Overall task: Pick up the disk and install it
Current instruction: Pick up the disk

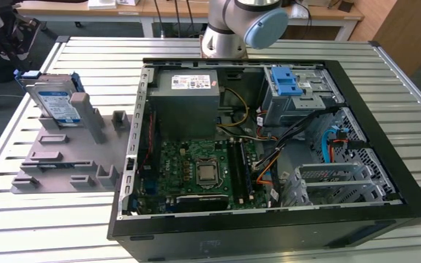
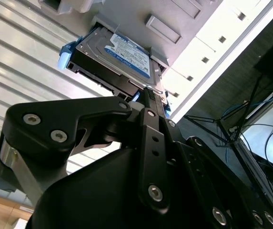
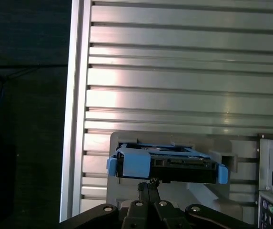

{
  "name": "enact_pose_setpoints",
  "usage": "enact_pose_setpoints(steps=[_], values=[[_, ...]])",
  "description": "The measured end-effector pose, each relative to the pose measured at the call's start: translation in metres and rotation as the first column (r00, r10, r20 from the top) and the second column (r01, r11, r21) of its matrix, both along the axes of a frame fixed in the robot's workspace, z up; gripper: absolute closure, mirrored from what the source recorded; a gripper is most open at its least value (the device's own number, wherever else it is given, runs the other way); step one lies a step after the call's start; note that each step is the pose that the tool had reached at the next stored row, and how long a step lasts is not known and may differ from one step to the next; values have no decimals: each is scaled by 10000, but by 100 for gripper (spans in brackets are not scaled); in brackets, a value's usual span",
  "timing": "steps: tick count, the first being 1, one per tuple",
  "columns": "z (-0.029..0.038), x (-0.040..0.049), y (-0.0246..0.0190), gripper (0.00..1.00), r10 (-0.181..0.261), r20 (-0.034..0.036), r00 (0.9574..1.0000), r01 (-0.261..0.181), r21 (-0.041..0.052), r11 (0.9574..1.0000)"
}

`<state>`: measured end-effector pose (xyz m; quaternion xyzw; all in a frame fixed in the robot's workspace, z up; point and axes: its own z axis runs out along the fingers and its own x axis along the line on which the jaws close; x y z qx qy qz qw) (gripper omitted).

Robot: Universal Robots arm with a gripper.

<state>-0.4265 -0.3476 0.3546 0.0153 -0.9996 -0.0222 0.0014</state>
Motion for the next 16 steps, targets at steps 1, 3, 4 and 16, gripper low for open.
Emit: enact_pose_setpoints(steps=[1,3,4,16], values=[[0,0,0,89,22,0,10000,-22,-1,10000],[0,0,0,89,64,0,10000,-64,0,10000],[0,0,0,89,87,0,10000,-87,0,10000],[0,0,0,89,332,0,9994,-332,0,9994]])
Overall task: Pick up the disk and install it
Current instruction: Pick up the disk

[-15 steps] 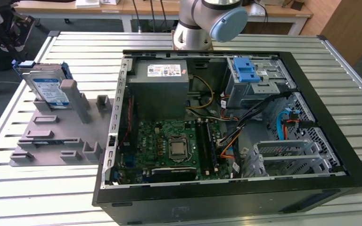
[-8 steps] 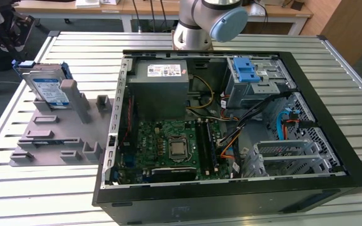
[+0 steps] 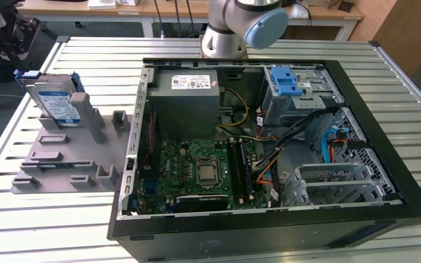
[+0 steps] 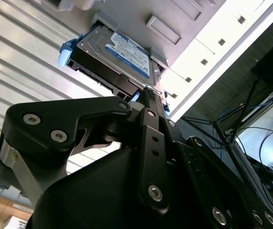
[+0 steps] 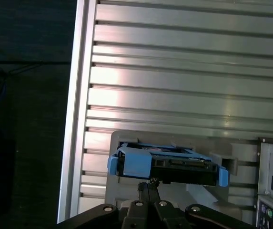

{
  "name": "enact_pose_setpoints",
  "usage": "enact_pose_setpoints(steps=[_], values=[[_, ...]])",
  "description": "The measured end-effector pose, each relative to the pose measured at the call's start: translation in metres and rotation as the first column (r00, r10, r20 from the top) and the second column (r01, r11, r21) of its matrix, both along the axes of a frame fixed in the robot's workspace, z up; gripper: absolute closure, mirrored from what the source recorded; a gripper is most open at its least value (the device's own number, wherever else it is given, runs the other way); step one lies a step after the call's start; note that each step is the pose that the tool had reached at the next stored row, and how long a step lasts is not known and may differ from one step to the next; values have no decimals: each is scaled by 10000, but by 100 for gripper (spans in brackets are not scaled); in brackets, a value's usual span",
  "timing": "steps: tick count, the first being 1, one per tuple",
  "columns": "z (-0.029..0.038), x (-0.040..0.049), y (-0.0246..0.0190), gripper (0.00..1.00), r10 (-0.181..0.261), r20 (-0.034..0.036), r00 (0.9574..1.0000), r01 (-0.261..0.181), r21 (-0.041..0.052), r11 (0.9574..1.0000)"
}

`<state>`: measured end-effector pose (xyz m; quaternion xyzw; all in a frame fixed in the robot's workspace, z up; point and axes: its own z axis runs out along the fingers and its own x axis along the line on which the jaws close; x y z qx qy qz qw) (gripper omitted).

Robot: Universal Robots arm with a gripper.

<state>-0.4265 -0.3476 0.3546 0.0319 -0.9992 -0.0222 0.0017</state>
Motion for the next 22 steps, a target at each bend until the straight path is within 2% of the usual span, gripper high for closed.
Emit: enact_pose_setpoints(steps=[22], values=[[0,0,0,89,237,0,9997,-237,0,9997]])
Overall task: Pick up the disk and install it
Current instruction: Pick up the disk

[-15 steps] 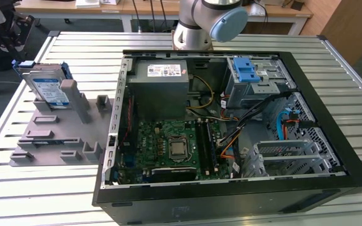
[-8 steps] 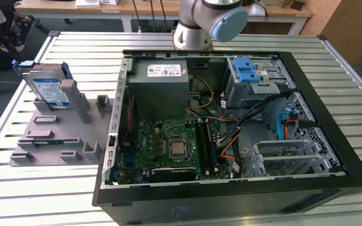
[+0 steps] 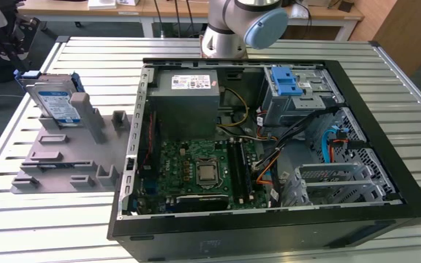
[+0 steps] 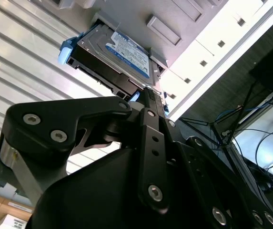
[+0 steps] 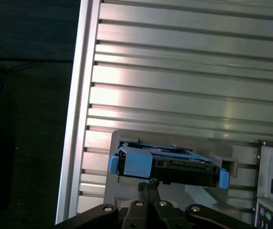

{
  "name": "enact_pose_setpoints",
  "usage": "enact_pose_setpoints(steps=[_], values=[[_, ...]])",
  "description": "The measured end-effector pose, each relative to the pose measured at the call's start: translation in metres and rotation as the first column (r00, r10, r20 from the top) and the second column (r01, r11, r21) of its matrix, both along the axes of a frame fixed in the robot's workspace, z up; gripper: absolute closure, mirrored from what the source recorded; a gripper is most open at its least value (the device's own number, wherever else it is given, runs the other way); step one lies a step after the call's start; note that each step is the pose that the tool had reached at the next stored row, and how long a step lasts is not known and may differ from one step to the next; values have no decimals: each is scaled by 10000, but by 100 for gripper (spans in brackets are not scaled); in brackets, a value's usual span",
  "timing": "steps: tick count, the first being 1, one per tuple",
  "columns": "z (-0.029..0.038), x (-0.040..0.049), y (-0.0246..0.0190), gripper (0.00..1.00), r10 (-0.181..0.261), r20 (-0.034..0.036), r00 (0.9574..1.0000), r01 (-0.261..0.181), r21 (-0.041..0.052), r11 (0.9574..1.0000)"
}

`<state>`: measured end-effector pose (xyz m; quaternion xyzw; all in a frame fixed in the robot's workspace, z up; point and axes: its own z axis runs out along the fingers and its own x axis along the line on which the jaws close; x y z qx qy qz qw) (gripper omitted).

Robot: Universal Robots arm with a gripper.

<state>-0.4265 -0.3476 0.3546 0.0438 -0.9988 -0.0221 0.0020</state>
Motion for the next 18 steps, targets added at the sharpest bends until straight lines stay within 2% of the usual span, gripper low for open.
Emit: enact_pose_setpoints(steps=[18], values=[[0,0,0,89,181,0,9998,-181,0,9998]])
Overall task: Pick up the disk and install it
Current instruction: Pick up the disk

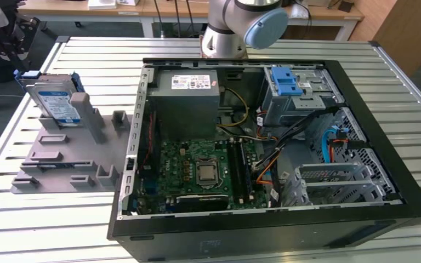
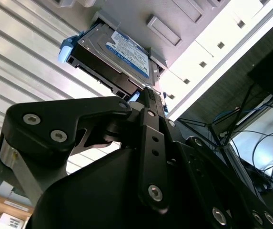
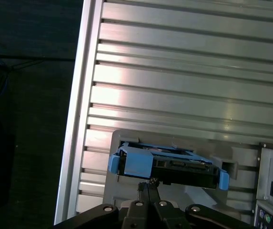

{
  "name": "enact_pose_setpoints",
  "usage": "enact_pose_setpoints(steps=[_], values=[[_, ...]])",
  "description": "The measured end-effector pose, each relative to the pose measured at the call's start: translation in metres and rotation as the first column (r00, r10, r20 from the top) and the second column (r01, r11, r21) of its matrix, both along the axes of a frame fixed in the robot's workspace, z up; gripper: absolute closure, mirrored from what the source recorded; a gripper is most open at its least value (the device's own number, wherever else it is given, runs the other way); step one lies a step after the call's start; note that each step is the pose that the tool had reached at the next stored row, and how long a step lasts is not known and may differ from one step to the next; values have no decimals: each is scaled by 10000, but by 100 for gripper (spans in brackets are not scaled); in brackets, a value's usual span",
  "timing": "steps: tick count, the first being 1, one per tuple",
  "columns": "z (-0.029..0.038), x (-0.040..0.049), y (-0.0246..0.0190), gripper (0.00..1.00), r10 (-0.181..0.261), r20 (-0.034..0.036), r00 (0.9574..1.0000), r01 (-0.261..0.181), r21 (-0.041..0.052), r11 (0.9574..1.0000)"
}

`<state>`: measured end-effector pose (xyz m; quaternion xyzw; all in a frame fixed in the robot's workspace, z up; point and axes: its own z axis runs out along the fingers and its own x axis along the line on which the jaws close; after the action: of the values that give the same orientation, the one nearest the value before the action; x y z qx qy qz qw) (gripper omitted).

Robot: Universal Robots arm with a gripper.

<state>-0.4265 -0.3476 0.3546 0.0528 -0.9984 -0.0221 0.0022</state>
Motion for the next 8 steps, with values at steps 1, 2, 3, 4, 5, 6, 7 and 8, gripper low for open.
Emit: enact_pose_setpoints(steps=[1,2,3,4,5,6,7,8], values=[[0,0,0,89,9,0,10000,-9,0,10000],[0,0,0,89,19,1,10000,-19,1,10000],[0,0,0,89,29,0,10000,-29,0,10000],[0,0,0,89,39,0,10000,-39,0,10000],[0,0,0,89,48,0,10000,-48,0,10000],[0,0,0,89,59,0,10000,-59,0,10000],[0,0,0,89,69,0,10000,-69,0,10000],[0,0,0,89,80,0,10000,-80,0,10000]])
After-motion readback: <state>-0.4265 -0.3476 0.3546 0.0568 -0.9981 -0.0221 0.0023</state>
